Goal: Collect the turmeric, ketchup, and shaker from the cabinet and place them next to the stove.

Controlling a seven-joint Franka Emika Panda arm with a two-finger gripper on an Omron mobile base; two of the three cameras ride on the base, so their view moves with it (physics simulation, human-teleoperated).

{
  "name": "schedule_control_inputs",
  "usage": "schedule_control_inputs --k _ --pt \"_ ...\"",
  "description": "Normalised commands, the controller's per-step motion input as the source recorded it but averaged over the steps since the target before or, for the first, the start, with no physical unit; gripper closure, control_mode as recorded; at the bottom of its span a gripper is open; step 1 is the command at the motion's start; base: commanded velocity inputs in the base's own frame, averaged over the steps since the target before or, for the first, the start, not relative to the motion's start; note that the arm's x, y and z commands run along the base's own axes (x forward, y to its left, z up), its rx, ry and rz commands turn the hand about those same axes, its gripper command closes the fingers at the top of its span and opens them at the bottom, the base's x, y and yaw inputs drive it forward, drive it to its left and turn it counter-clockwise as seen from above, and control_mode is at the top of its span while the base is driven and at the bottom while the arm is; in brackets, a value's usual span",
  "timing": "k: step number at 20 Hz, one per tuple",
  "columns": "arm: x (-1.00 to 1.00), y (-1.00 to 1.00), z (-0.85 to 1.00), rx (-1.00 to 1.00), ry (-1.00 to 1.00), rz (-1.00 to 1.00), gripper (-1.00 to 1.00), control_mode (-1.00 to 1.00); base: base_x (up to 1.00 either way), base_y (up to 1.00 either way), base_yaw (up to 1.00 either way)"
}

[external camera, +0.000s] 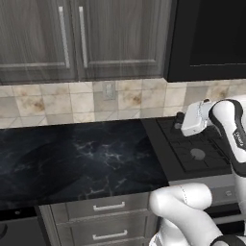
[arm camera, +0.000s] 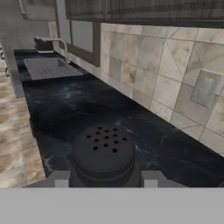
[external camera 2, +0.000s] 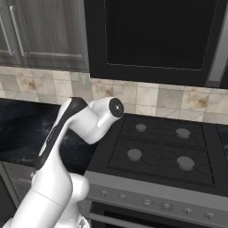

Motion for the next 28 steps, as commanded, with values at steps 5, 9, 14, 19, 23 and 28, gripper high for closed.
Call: schedule_control_inputs --k 5,9,14,19,23,28 --pt "0.27 0.00 -0.32 0.00 0.03 0.00 1.00 -1.00 0.00 0.00 0.00" --pt "0.42 0.00 -0.28 0.00 0.05 0.00 1.00 -1.00 0.00 0.00 0.00" --pt "0.61 0.00 -0.35 0.00 0.06 0.03 1.00 -1.00 0.00 0.00 0.00" --pt "0.73 0.00 -0.32 0.00 0.05 0.04 1.00 -1.00 0.00 0.00 0.00" --pt "0.71 0.00 -0.33 -0.01 0.06 0.08 1.00 -1.00 0.00 0.00 0.00" --pt "0.62 0.00 -0.30 0.00 0.04 0.13 1.00 -1.00 0.00 0.00 0.00"
